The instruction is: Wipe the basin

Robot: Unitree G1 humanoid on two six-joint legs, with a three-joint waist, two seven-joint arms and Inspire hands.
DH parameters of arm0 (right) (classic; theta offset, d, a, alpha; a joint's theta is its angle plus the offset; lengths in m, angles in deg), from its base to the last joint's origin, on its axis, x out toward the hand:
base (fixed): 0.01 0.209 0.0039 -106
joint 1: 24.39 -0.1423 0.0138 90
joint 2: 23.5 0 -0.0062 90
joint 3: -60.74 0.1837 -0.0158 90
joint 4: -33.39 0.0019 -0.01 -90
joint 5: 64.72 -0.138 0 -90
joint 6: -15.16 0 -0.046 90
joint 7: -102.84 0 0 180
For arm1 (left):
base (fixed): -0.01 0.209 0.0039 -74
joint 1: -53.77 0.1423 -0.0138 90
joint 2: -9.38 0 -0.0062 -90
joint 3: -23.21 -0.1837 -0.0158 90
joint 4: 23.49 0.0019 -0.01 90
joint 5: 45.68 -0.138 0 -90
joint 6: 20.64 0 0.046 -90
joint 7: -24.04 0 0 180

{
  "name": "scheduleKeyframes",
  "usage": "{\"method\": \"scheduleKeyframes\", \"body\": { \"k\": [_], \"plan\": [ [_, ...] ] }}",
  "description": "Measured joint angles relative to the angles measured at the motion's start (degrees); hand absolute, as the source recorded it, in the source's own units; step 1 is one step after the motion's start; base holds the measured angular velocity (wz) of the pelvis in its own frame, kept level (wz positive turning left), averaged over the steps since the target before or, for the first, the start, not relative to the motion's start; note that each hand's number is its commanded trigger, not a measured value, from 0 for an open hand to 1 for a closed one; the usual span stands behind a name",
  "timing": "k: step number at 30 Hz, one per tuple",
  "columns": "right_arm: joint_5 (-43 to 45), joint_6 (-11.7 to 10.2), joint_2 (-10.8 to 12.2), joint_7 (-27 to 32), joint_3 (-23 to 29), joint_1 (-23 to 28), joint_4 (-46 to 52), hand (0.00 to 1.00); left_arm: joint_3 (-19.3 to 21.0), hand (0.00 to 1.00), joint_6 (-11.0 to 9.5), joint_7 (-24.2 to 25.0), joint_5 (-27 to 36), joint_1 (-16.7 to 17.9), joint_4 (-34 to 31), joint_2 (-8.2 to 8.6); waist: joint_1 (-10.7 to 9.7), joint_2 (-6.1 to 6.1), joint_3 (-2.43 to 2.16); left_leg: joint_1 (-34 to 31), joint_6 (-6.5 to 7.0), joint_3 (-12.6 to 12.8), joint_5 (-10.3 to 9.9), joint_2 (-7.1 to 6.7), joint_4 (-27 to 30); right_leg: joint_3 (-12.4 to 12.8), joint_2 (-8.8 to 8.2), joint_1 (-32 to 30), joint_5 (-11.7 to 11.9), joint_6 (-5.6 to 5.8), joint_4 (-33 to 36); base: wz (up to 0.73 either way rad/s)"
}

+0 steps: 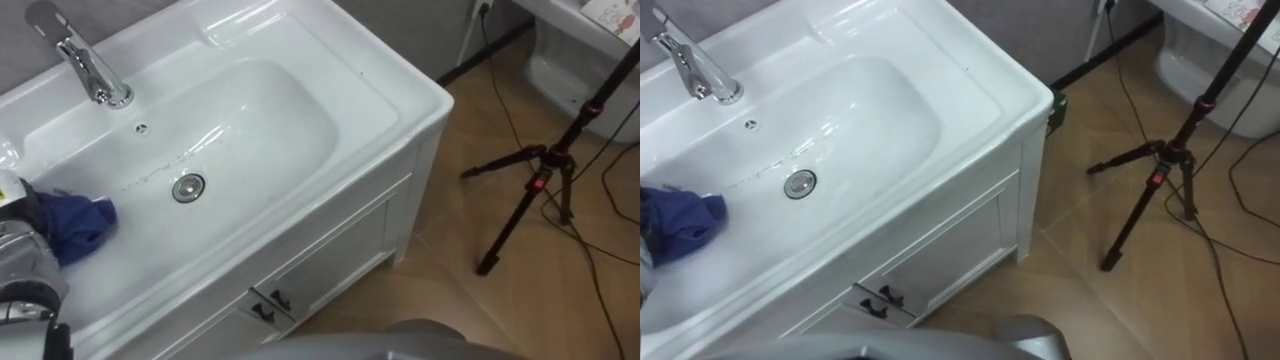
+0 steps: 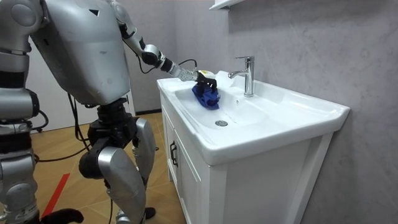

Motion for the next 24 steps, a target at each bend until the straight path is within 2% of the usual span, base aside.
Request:
{"method": "scheduleKeyframes", "body": {
  "k": [5,10,13,14,18,21,24],
  "plan": [
    [-0.4,-1.4,0.1,0.6,0.0,-0.6,-0.4,0.0,0.0,1.0,-1.7,-1.0,0.9,-0.5,-0.4,0.0,-0.1,0.69,0.09,-0.4,0.0,-1.1,0.0,-0.09,-0.1,-1.8,-0.51,0.1,0.0,0.06,-0.3,0.18],
    [-0.3,-3.6,0.1,0.9,0.0,-2.0,-1.5,0.0,3.3,1.0,-3.4,-3.6,1.0,-0.5,-4.7,-0.01,0.9,0.67,0.11,-0.9,0.0,-3.3,0.0,-0.2,-0.1,-3.7,-1.0,0.3,-0.1,0.12,-0.4,0.23],
    [0.0,-4.5,0.1,0.9,0.0,-1.9,-1.4,0.0,4.6,1.0,-4.0,-4.5,3.4,-0.4,-11.5,0.0,2.0,0.3,0.32,-0.9,-0.01,-4.3,0.0,-0.31,-0.1,-4.8,-1.26,0.7,-0.3,0.35,-0.7,0.26],
    [0.2,-4.6,0.1,0.6,-0.1,-2.2,-1.4,0.0,5.0,1.0,-4.0,-5.3,3.5,-0.4,-13.8,0.0,3.1,0.16,0.35,-0.9,-0.01,-4.3,0.0,-0.35,-0.1,-4.7,-1.27,0.7,-0.4,0.48,-0.7,0.1],
    [-0.5,-4.9,0.2,0.4,-0.4,-3.1,-1.4,0.0,5.7,1.0,-4.2,-6.8,3.5,0.9,-21.6,0.13,4.6,-0.33,0.27,-1.2,-0.01,-5.9,0.0,-0.7,-0.1,-5.6,-1.63,1.2,-0.5,0.73,-1.1,0.18],
    [-2.2,-5.1,0.2,0.5,-3.0,-3.3,-1.0,0.0,5.7,1.0,-4.1,-7.5,3.6,3.5,-29.2,0.36,5.6,-0.58,0.26,-0.9,0.0,-6.1,0.0,-0.84,-0.3,-5.9,-1.83,1.8,-0.3,0.97,-1.7,0.09],
    [-2.3,-5.1,0.4,0.4,-5.8,-3.4,-0.3,0.0,5.6,1.0,-3.8,-7.8,3.6,3.8,-34.5,0.97,6.3,-0.45,0.26,-0.6,0.08,-7.2,0.1,-1.05,-0.8,-7.0,-2.07,3.3,0.4,1.39,-3.9,0.19]
  ]
}}
